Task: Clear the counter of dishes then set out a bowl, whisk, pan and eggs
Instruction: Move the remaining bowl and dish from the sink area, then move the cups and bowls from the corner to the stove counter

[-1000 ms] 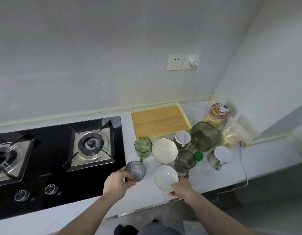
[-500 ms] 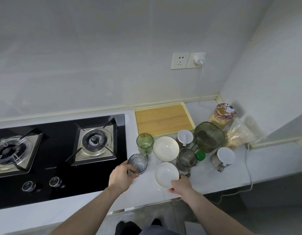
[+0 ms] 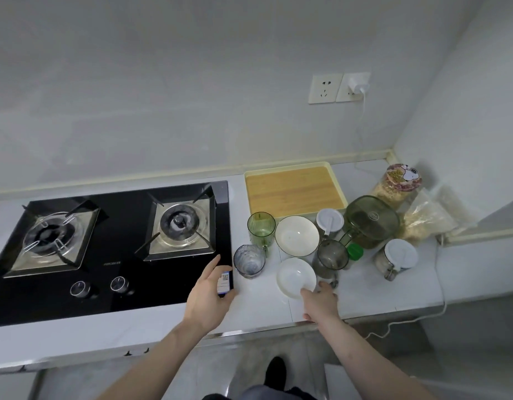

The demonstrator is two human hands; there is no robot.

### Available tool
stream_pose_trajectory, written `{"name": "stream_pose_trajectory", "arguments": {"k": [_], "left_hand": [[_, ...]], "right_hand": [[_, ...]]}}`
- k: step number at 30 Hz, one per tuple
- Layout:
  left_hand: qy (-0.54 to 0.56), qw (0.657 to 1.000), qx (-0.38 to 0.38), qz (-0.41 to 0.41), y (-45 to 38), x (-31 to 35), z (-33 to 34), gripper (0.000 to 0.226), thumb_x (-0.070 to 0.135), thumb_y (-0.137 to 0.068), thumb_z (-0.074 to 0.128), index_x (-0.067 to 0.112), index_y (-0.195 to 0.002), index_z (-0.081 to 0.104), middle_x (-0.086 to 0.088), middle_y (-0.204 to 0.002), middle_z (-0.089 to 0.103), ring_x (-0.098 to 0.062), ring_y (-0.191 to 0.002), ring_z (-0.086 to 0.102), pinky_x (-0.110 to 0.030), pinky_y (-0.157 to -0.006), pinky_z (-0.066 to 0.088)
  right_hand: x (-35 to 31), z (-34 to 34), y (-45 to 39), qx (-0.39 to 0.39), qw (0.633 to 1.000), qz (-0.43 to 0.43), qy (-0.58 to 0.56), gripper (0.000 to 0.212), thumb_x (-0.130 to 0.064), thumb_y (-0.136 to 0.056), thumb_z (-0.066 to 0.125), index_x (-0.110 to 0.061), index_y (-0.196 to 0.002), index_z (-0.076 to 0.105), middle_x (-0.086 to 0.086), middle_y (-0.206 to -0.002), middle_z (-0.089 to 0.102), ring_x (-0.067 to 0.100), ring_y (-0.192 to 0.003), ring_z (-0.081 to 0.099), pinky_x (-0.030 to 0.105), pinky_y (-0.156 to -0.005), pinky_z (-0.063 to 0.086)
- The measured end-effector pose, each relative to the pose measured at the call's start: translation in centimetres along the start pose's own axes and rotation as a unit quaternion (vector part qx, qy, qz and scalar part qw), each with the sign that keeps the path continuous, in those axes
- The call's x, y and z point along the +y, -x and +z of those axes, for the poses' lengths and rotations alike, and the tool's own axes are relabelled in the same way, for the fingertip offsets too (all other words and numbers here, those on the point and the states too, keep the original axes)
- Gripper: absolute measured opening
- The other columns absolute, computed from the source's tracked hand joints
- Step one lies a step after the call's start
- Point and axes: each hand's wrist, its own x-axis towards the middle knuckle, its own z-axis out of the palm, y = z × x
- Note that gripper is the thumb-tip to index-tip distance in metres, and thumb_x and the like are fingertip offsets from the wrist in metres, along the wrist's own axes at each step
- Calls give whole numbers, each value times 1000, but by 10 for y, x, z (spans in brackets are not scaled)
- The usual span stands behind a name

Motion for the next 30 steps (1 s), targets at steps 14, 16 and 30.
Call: {"name": "stream_pose_trajectory", "arguments": {"k": [14, 16, 30], "left_hand": [[58, 992, 114, -12, 148, -101, -153, 46, 28, -90, 73, 46, -128, 56, 27, -153, 34, -1, -129, 51, -20, -100, 45], [54, 988, 143, -24, 176, -121, -189, 45, 27, -89, 73, 45, -127, 57, 27, -152, 35, 2, -125, 53, -8, -93, 43], [39, 919, 351, -174, 395, -258, -347, 38, 33, -88, 74, 50, -117, 58, 30, -142, 42, 1, -116, 58, -14, -95, 43]], "right_hand": [[-63, 150, 205, -146, 902, -387, 124, 34, -13, -91, 66, -35, -117, 60, -13, -115, 59, 5, -65, 57, 14, -70, 46], [-70, 182, 244, -194, 874, -416, 158, 33, -16, -93, 66, -35, -119, 60, -19, -118, 57, 3, -71, 62, 12, -71, 46], [-45, 370, 468, -433, 710, -502, 237, 28, -29, -96, 61, -49, -115, 56, -27, -126, 52, -9, -102, 62, 21, -68, 59]]}}
